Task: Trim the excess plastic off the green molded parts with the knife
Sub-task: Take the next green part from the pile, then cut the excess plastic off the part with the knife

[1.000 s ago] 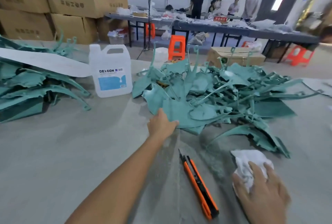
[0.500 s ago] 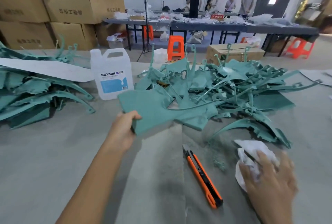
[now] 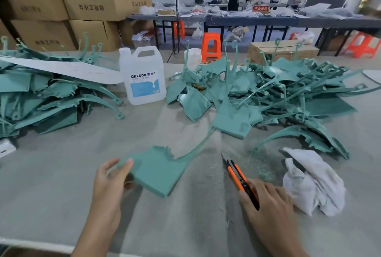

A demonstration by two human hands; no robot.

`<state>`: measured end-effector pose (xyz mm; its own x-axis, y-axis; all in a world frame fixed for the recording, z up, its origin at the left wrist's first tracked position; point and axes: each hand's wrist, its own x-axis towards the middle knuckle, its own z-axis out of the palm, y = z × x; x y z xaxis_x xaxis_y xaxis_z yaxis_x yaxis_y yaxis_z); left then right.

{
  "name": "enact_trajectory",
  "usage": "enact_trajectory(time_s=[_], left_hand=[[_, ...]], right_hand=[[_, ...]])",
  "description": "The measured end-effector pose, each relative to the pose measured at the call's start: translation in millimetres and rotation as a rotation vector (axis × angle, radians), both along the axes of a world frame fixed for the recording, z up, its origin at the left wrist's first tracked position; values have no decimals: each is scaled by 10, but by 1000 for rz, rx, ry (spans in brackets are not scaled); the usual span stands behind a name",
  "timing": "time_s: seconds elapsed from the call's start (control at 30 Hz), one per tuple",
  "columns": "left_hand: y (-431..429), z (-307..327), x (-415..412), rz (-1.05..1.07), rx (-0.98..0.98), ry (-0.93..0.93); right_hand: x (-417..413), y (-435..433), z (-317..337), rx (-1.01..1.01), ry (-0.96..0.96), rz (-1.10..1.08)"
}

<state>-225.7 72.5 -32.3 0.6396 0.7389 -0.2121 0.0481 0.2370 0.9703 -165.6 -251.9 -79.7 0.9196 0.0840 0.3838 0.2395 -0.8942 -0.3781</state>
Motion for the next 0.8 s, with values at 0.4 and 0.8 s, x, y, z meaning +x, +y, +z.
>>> enact_trajectory(time_s=[0.4,0.8], left_hand=[[155,-160,388,-605,1248,641],[-857,-381,416,-640,1184,405]], right_hand=[[-89,-70,15,279,-101,-51],[-114,-88,-12,359,-76,130]])
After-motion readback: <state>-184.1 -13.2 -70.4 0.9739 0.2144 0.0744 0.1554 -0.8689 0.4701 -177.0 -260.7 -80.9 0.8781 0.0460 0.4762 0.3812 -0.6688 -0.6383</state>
